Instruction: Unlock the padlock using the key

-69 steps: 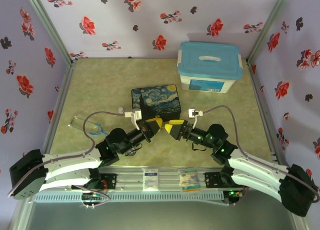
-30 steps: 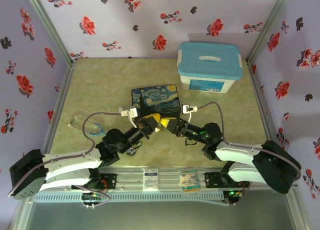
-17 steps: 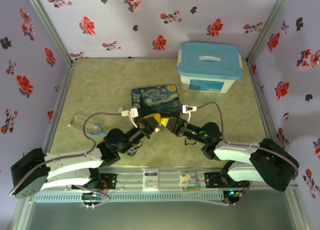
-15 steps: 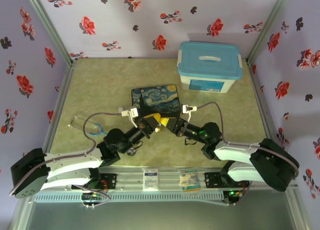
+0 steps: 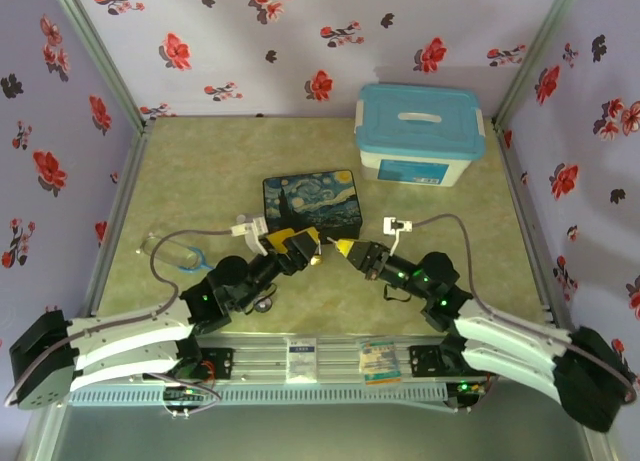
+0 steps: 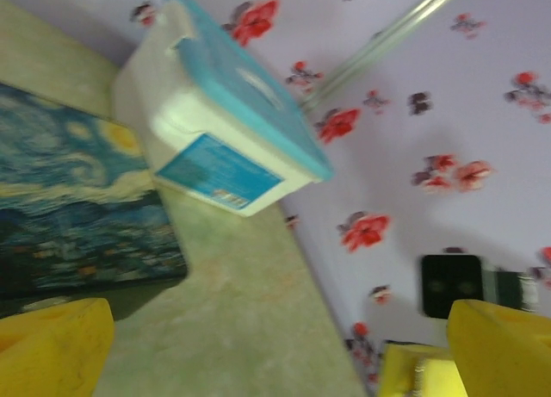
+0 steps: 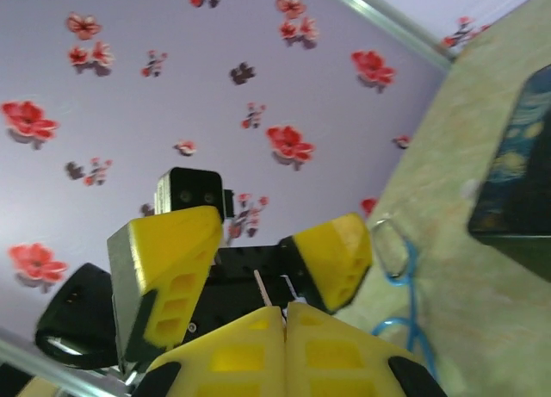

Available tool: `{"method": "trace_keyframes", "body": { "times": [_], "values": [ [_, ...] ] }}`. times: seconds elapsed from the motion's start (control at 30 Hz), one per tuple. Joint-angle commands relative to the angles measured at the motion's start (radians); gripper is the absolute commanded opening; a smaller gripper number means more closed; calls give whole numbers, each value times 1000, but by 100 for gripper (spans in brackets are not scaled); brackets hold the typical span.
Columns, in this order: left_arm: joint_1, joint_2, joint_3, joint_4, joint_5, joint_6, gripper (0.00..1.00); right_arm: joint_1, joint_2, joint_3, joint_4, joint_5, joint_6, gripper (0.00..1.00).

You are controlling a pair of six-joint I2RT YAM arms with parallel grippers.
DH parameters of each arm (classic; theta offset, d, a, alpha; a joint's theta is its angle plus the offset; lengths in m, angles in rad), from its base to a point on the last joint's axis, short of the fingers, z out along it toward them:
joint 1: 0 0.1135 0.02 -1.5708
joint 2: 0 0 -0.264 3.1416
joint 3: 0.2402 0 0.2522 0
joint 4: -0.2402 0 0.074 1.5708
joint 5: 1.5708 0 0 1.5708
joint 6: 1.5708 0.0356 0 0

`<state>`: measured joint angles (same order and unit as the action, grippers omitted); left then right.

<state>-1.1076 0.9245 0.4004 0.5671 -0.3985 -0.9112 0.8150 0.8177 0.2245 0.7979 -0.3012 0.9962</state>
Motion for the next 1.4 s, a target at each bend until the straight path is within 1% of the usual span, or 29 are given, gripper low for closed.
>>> {"method": "trace_keyframes", "body": {
  "times": [0.0, 0.07, 0.17, 0.3, 0.4, 0.6, 0.7, 0.8, 0.9, 1.0, 1.1, 1.37],
  "values": [
    [23, 18, 55, -274, -41, 2, 99, -24, -130, 16, -422, 115, -119, 0],
    [35, 52, 68, -325, -11, 9, 99, -45, -176, 16, -525, 120, -131, 0],
    [68, 123, 81, -351, 82, 33, 97, -73, -207, 3, -608, 119, -133, 0],
    [105, 229, 66, -277, 175, 62, 96, -96, -229, -26, -614, 104, -133, 0],
    [118, 308, 69, -227, 215, 62, 95, -100, -231, -24, -647, 113, -150, 0],
    [125, 505, 125, -139, 239, 99, 97, -100, -223, -37, -649, 108, -158, 0],
    [139, 570, 168, -137, 246, 139, 98, -102, -231, -43, -653, 104, -156, 0],
    [150, 622, 209, -124, 272, 171, 98, -102, -242, -48, -666, 104, -156, 0],
    [162, 656, 214, -114, 273, 130, 95, -102, -261, -51, -682, 107, -155, 0],
    [167, 684, 182, -36, 275, 82, 93, -102, -283, -60, -696, 112, -152, 0],
    [163, 708, 180, -30, 293, 77, 90, -102, -305, -71, -705, 120, -145, 0],
    [160, 738, 145, 4, 280, 72, 79, -102, -308, -72, -711, 122, -139, 0]
  ]
}}
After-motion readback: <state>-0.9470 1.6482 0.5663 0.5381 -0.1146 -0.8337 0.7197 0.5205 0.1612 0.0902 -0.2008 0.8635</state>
